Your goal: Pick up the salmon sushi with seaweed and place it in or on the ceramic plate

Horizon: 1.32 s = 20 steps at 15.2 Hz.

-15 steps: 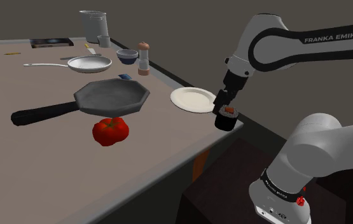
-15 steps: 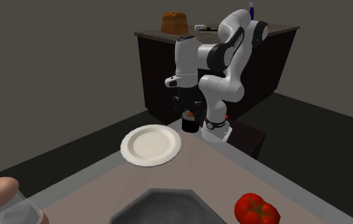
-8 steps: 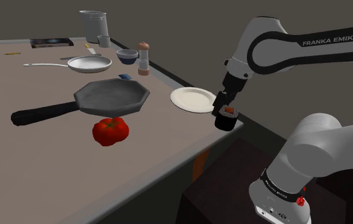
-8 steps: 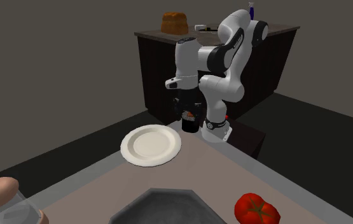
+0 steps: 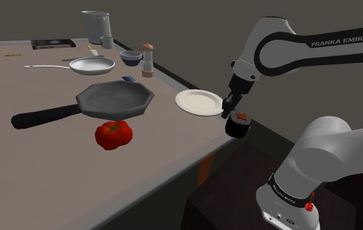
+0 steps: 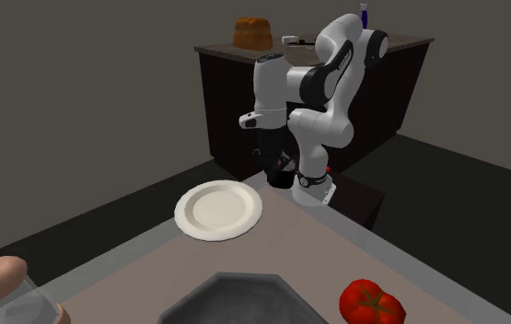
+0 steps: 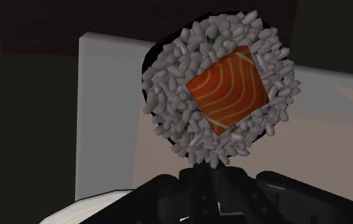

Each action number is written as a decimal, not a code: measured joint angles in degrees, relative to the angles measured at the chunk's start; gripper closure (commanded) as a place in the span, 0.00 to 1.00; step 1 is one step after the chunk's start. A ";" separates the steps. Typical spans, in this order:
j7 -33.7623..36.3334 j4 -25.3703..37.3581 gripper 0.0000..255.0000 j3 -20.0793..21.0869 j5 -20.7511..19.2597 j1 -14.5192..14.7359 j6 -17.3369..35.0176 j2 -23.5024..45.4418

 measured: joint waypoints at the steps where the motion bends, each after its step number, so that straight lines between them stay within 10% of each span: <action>1: 0.01 -0.01 1.00 0.01 0.00 0.00 -0.02 -0.02; 2: 0.01 -0.02 1.00 0.01 0.00 0.00 -0.03 -0.02; 3: 0.01 -0.01 0.00 0.01 0.00 0.00 -0.02 -0.02; 9: -5.62 0.15 0.00 -1.54 -1.87 1.68 -7.46 -9.03; 20: -6.29 -4.52 0.00 -1.10 -1.38 2.52 -2.52 -8.94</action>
